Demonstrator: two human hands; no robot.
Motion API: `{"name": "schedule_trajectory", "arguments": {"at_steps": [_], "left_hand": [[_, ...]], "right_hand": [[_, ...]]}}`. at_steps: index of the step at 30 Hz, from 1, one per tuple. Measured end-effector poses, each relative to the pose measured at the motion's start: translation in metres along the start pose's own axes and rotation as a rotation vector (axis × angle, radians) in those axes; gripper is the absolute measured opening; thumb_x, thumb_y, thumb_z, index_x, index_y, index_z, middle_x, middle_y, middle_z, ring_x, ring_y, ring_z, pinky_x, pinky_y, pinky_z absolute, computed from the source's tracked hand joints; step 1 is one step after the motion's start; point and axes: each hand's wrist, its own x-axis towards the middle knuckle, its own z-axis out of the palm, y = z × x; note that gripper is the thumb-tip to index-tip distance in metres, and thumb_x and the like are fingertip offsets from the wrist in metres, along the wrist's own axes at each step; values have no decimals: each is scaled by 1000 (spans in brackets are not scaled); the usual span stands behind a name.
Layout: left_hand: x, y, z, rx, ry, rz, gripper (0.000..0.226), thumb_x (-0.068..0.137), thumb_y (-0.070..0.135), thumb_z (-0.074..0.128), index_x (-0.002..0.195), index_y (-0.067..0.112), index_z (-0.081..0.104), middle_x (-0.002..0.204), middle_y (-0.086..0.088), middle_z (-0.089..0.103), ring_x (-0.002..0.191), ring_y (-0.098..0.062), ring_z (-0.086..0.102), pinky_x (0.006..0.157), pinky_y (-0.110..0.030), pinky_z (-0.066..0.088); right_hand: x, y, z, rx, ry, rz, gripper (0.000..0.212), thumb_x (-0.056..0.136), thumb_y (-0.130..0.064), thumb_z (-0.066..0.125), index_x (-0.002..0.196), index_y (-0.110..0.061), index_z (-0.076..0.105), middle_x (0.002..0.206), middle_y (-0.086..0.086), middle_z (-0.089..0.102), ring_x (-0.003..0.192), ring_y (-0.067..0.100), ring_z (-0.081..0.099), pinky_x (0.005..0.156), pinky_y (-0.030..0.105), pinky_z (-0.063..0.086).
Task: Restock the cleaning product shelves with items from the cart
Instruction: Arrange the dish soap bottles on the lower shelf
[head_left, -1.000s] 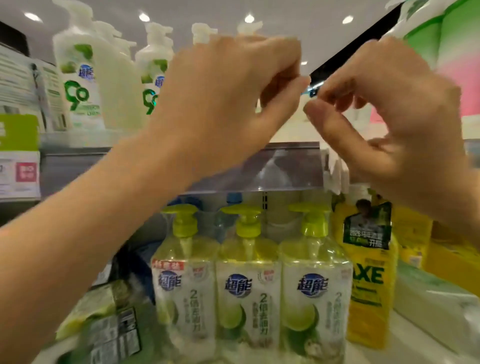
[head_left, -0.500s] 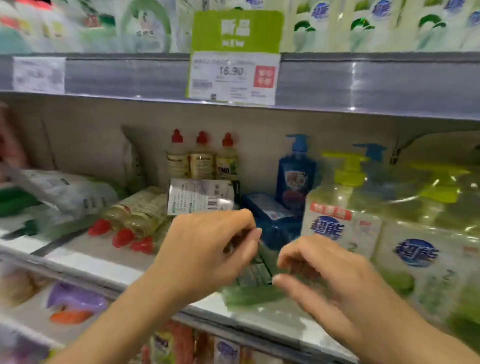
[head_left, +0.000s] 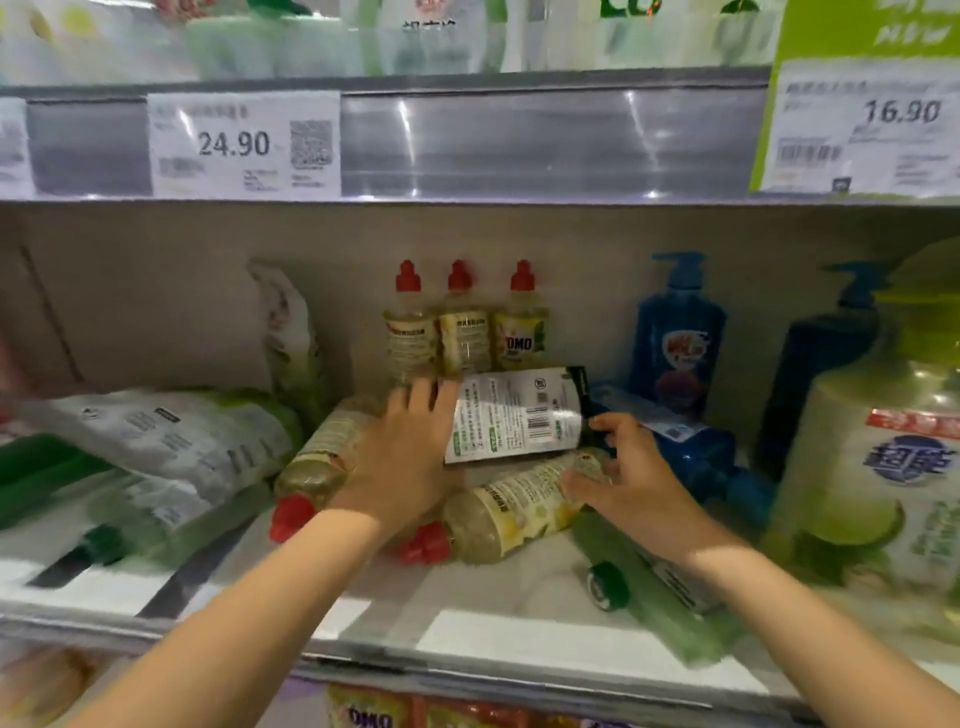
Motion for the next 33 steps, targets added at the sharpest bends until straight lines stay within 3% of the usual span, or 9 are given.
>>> {"name": "schedule_trajectory", "arguments": {"at_steps": [5, 12, 15, 20, 23, 27, 30, 31, 33], "left_hand": [[29, -15, 22, 1, -57, -61, 88, 87, 42, 64, 151, 25, 6, 153, -7, 18, 130, -33, 35, 102, -46, 39], [32, -12, 13, -64, 5, 20, 91, 78, 42, 73, 146, 28, 15, 144, 0, 29, 127, -28, 39, 95, -45, 45], [34, 0, -4, -37, 38, 107, 94, 73, 44, 76, 145, 29, 17, 143, 3, 29, 133, -26, 30, 93, -46, 47], [37, 8, -30, -15, 103, 246, 99, 63, 57, 79, 142, 34, 24, 138, 7, 38, 124, -27, 43, 98, -49, 46], [39, 9, -49, 8, 131, 336, 101, 61, 59, 78, 144, 39, 23, 141, 10, 39, 127, -23, 41, 104, -46, 42], [33, 9, -64, -62, 127, 341, 99, 68, 49, 77, 147, 43, 18, 151, 11, 31, 139, -18, 29, 113, -48, 31], [22, -2, -60, -275, 177, 166, 101, 74, 44, 78, 150, 42, 10, 156, 11, 17, 142, -16, 22, 115, -44, 29], [18, -4, -57, -398, 195, 94, 101, 74, 41, 79, 149, 40, 13, 155, 10, 19, 139, -15, 27, 114, -40, 33], [13, -4, -51, -675, 153, -34, 82, 73, 30, 82, 136, 43, 30, 136, 10, 42, 128, -12, 43, 107, -33, 41]], "right_hand": [[2, 4, -2, -33, -14, 25, 51, 88, -27, 68, 122, -36, 32, 122, -6, 34, 117, 11, 42, 102, 27, 37], [12, 5, -6, -154, 22, -130, 60, 87, -23, 69, 133, -32, 33, 129, -13, 35, 125, 6, 34, 112, 31, 33], [17, 3, -7, -312, 45, -274, 77, 83, -26, 73, 143, -30, 26, 132, -13, 35, 128, 9, 30, 108, 28, 31], [39, -6, -5, -540, 87, -366, 117, 66, -43, 81, 150, -35, 1, 153, -4, 23, 138, 20, 25, 112, 44, 31], [57, -9, 0, -404, 85, -411, 122, 59, -38, 88, 151, -27, 10, 150, 4, 31, 136, 22, 30, 113, 41, 29], [71, -6, 1, -208, 93, -430, 113, 55, -27, 94, 146, -20, 29, 137, 1, 45, 121, 13, 42, 104, 37, 41], [70, -13, -1, 20, 115, -330, 102, 53, -26, 94, 137, -29, 36, 122, -15, 51, 109, 2, 52, 88, 13, 48], [69, -17, -1, 128, 102, -277, 97, 52, -25, 94, 132, -33, 39, 118, -19, 54, 106, 0, 55, 82, 11, 50], [68, -23, -3, 317, 56, -180, 94, 44, -30, 94, 127, -30, 48, 114, -15, 63, 104, 5, 63, 81, 23, 57]]}}
